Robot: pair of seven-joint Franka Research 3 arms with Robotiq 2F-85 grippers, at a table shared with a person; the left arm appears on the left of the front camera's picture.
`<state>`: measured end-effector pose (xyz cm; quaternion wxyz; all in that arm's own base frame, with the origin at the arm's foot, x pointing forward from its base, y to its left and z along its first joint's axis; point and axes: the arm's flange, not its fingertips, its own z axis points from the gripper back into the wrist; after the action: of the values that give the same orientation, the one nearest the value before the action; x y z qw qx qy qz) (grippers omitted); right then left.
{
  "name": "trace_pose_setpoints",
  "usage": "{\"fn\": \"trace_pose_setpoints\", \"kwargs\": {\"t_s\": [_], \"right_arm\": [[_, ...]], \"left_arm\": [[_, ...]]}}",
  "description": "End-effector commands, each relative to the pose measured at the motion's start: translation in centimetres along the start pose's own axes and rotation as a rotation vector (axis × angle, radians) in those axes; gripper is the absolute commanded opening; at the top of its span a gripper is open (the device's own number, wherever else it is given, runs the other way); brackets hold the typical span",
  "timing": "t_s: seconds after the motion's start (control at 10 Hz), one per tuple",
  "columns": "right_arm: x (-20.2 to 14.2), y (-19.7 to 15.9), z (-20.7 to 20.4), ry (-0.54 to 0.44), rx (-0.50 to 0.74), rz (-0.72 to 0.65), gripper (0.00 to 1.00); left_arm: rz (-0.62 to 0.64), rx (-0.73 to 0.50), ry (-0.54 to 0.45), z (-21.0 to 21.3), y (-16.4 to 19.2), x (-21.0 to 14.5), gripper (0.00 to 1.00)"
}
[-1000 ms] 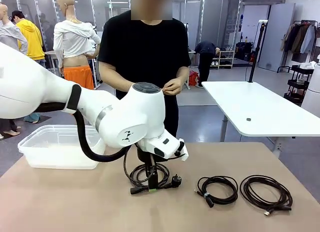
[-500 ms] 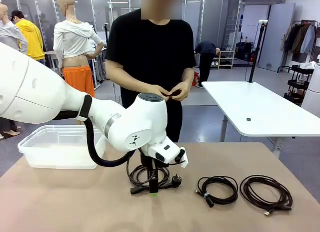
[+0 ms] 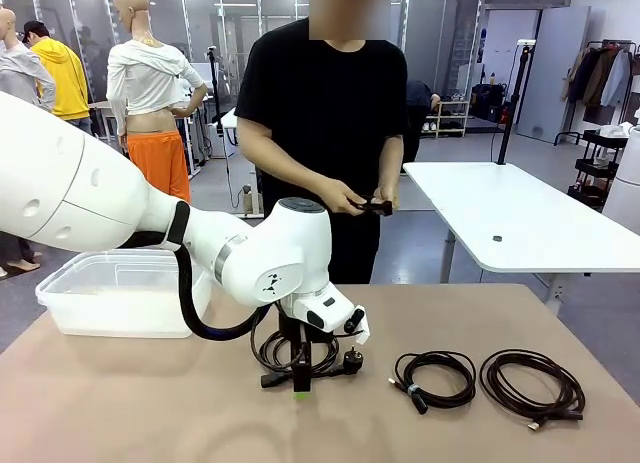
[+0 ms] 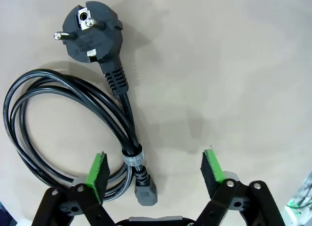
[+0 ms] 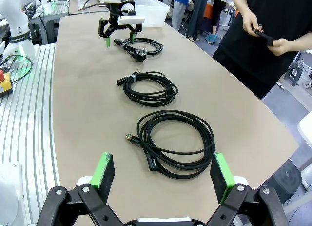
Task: Organize and store the cables.
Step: Place the Power Cable into the Organizing box.
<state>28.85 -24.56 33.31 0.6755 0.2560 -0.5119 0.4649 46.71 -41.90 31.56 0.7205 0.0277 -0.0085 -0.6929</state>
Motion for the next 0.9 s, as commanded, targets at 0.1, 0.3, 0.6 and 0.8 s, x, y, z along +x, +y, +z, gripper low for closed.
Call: {"fn": "trace_pose_setpoints", "kwargs": {"t_s": [0.1, 0.3, 0.6, 0.8], "right_arm": [[0.5, 0.1, 0.09, 0.008, 0.0, -0.025, 1.0], [0.5, 0.1, 0.09, 0.008, 0.0, -0.025, 1.0], [0.5, 0.1, 0.09, 0.008, 0.0, -0.025, 1.0], [0.5, 0.1, 0.09, 0.008, 0.0, -0.025, 1.0]], "left_arm": [[-0.012, -0.027, -0.009, -0.06, 0.66, 0.42, 0.0], [-0.014, -0.053, -0.027, 0.09, 0.65, 0.25, 0.0], [-0.007, -0.069, -0.019, -0.22, 0.63, 0.28, 0.0], [-0.005, -0.076, -0.018, -0.59, 0.53, 0.09, 0.0]]}}
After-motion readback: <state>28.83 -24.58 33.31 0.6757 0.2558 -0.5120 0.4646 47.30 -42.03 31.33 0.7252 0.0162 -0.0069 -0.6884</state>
